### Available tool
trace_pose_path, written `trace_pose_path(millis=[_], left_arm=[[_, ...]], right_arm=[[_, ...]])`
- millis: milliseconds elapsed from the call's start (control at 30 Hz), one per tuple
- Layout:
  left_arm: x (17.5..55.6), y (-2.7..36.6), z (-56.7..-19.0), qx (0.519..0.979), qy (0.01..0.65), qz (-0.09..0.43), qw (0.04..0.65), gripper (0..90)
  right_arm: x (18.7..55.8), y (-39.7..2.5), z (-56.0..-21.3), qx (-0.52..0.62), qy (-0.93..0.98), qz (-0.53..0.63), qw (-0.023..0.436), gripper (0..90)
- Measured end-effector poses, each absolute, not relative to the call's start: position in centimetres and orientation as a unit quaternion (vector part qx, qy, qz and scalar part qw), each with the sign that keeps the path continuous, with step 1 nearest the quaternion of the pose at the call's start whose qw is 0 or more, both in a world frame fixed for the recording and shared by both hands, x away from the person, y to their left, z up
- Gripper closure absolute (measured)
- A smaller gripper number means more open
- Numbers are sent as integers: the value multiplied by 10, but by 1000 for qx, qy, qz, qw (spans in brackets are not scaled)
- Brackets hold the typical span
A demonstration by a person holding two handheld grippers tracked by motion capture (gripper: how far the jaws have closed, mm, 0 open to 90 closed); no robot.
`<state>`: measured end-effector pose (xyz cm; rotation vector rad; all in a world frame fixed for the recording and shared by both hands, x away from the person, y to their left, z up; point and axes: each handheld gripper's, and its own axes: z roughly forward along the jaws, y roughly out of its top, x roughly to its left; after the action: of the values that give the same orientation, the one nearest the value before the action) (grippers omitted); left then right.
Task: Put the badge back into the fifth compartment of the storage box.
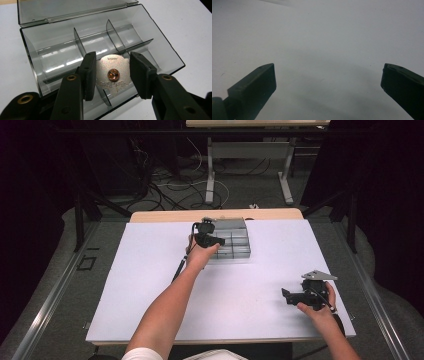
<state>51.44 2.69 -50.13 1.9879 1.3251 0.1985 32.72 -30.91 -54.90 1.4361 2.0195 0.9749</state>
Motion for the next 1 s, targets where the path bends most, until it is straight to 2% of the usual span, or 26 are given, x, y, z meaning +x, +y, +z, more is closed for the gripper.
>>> trace_pose_path(millis=[1000], left_arm=[[517,13,-518,779,519,68,344,583]], right_arm=[[327,-309,-549,519,741,356,234,0]])
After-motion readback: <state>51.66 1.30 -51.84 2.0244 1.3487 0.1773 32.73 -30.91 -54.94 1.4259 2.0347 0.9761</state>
